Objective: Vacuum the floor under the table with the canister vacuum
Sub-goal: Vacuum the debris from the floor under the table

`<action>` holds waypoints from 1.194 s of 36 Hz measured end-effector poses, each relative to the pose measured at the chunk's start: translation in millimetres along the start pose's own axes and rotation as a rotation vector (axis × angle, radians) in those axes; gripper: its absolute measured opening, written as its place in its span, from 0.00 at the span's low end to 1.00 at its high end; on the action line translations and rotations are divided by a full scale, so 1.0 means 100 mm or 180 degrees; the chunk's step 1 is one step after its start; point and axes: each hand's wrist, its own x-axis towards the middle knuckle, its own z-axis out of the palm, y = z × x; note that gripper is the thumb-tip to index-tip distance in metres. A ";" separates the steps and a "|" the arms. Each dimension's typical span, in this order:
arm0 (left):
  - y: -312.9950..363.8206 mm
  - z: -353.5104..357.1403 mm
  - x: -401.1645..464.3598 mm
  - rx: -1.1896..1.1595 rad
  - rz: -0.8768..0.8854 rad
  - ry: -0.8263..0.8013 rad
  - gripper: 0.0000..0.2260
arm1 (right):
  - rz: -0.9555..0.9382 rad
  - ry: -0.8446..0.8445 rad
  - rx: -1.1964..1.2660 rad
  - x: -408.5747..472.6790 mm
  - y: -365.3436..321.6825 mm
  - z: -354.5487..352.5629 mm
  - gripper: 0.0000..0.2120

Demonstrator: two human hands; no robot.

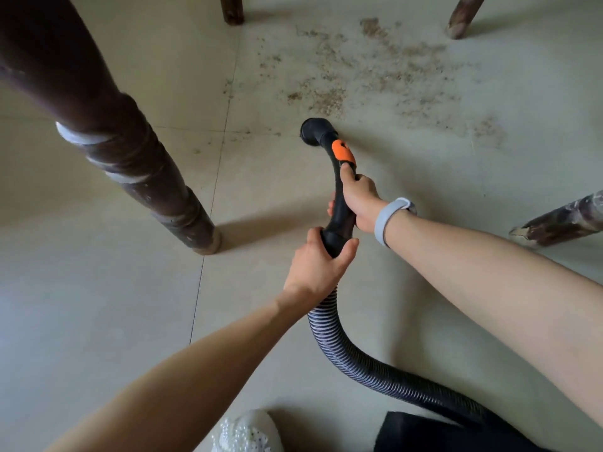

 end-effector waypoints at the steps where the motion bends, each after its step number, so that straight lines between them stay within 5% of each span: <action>1: 0.01 -0.01 -0.01 -0.0017 -0.0013 -0.0012 0.18 | 0.0003 -0.0004 0.0001 -0.01 -0.01 0.00 0.19; 7: -0.04 -0.23 0.05 -0.0041 -0.0083 0.0266 0.20 | 0.0135 -0.0008 -0.0046 0.02 -0.09 0.19 0.25; 13: -0.16 -0.49 0.08 0.0086 -0.0042 0.0479 0.20 | 0.0054 0.0109 -0.0263 0.67 0.21 0.49 0.46; 20: -0.30 -0.48 -0.07 -0.0018 -0.0160 0.0692 0.20 | -0.0010 -0.0160 -0.0490 0.20 0.07 0.68 0.34; 43: -0.25 -0.47 -0.13 0.0047 -0.0444 0.0946 0.20 | 0.0144 -0.1099 -0.0152 0.17 -0.05 0.81 0.26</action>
